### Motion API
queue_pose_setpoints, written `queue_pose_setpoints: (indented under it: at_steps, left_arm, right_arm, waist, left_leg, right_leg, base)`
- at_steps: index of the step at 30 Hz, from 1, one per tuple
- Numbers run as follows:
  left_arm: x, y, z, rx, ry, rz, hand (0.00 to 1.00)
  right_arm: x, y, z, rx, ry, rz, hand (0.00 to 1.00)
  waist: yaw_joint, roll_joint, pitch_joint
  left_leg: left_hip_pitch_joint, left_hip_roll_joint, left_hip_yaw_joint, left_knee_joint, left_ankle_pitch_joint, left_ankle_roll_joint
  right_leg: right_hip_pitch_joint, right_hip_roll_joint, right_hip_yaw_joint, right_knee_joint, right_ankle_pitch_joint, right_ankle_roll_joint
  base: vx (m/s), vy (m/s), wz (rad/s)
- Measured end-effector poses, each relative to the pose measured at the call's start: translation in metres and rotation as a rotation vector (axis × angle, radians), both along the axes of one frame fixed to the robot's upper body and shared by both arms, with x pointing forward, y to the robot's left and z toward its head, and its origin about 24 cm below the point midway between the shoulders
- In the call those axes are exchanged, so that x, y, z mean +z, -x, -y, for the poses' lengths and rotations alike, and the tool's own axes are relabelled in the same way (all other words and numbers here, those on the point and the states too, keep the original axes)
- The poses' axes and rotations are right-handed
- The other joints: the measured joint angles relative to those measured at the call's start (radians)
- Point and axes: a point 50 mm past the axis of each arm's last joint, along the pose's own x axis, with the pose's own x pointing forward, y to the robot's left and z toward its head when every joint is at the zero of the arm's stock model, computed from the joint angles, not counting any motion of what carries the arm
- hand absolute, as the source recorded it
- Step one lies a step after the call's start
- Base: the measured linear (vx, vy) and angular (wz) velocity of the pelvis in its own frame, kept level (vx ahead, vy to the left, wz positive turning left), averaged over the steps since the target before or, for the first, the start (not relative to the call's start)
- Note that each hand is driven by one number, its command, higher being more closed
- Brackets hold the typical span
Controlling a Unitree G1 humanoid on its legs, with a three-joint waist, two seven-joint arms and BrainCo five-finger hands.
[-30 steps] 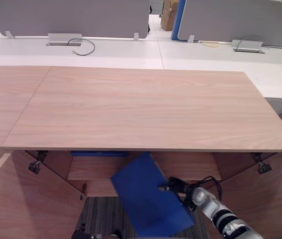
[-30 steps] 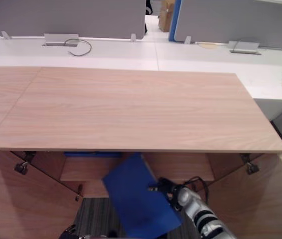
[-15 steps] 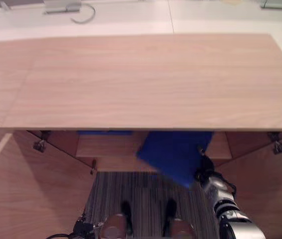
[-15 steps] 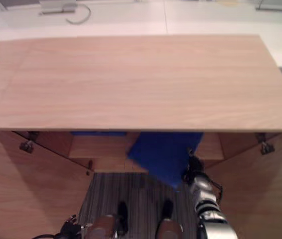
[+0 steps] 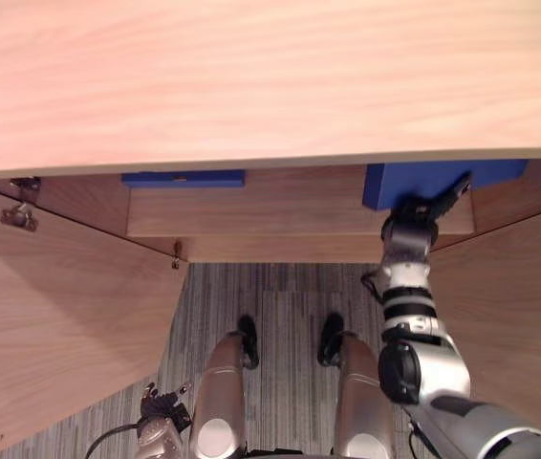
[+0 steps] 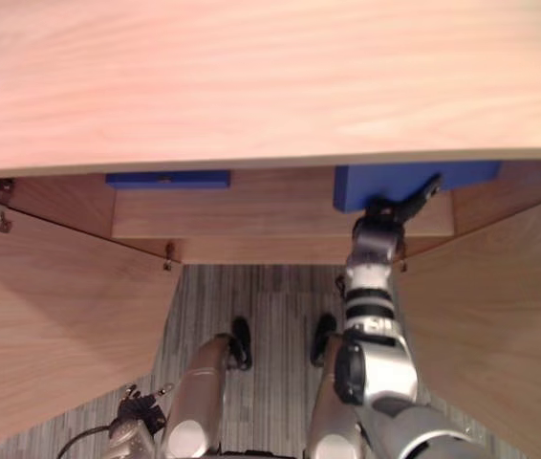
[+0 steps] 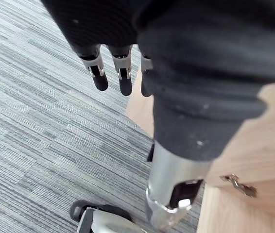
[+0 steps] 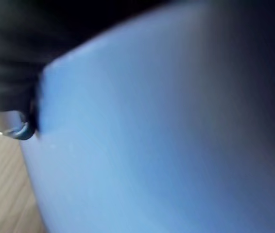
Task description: Walk over to the cabinet, pick up the folder, carry it to the office cabinet, place the folder inside the office cabinet, then close the office cabinet door
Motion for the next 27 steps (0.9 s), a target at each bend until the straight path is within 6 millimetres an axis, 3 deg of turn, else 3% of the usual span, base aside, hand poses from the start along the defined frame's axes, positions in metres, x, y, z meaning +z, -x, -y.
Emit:
queue_pose_setpoints:
  at_steps: [4, 6, 14, 21, 22, 27]
  left_arm:
    - [0.002, -0.007, 0.001, 0.073, 0.012, 0.006, 0.00]
    - [0.008, -0.021, 0.002, 0.083, 0.010, 0.033, 0.00]
    - [0.019, -0.041, 0.004, 0.108, 0.017, 0.100, 0.00]
    - [0.024, -0.049, 0.007, 0.071, 0.010, 0.125, 0.00]
    - [0.025, -0.050, 0.008, 0.062, 0.008, 0.126, 0.00]
    - [0.031, -0.057, 0.009, 0.035, -0.007, 0.152, 0.00]
  right_arm:
    - [0.039, -0.014, -0.005, 0.030, -0.033, 0.037, 1.00]
    - [0.062, -0.021, -0.003, 0.047, -0.049, 0.044, 1.00]
    - [0.081, -0.030, -0.010, 0.103, 0.071, -0.034, 1.00]
    - [0.095, -0.029, 0.008, 0.047, 0.125, -0.046, 1.00]
    - [0.095, -0.029, 0.011, 0.040, 0.125, -0.054, 0.00]
    - [0.093, -0.027, 0.023, 0.015, 0.118, -0.077, 0.00]
  waist:
    - [0.002, 0.003, 0.007]
    - [0.006, 0.010, 0.021]
    - [0.011, 0.020, 0.043]
    - [0.009, 0.021, 0.043]
    - [0.008, 0.021, 0.043]
    - [0.007, 0.025, 0.044]
  left_leg:
    - [-0.102, -0.003, -0.014, 0.084, -0.016, 0.007]
    - [-0.174, -0.004, -0.030, 0.152, -0.032, 0.005]
    - [-0.295, -0.008, -0.042, 0.267, -0.059, 0.002]
    - [-0.367, -0.040, -0.057, 0.318, -0.059, 0.002]
    - [-0.367, -0.047, -0.057, 0.319, -0.060, 0.001]
    - [-0.384, -0.076, -0.060, 0.307, -0.055, -0.001]
  right_leg:
    - [-0.100, -0.024, 0.001, 0.097, -0.038, -0.002]
    - [-0.166, -0.036, 0.002, 0.165, -0.059, -0.004]
    - [-0.293, -0.064, 0.019, 0.298, -0.107, 0.001]
    - [-0.366, -0.108, 0.026, 0.380, -0.134, -0.003]
    - [-0.368, -0.116, 0.027, 0.387, -0.138, -0.001]
    - [-0.390, -0.149, 0.030, 0.410, -0.149, 0.001]
  base:
    - [-0.04, 0.021, 0.16]
    - [-0.05, 0.018, 0.16]
    - [-0.04, 0.027, 0.07]
    - [-0.01, 0.022, 0.18]
    - [0.01, 0.027, 0.17]
    - [0.01, 0.007, 0.19]
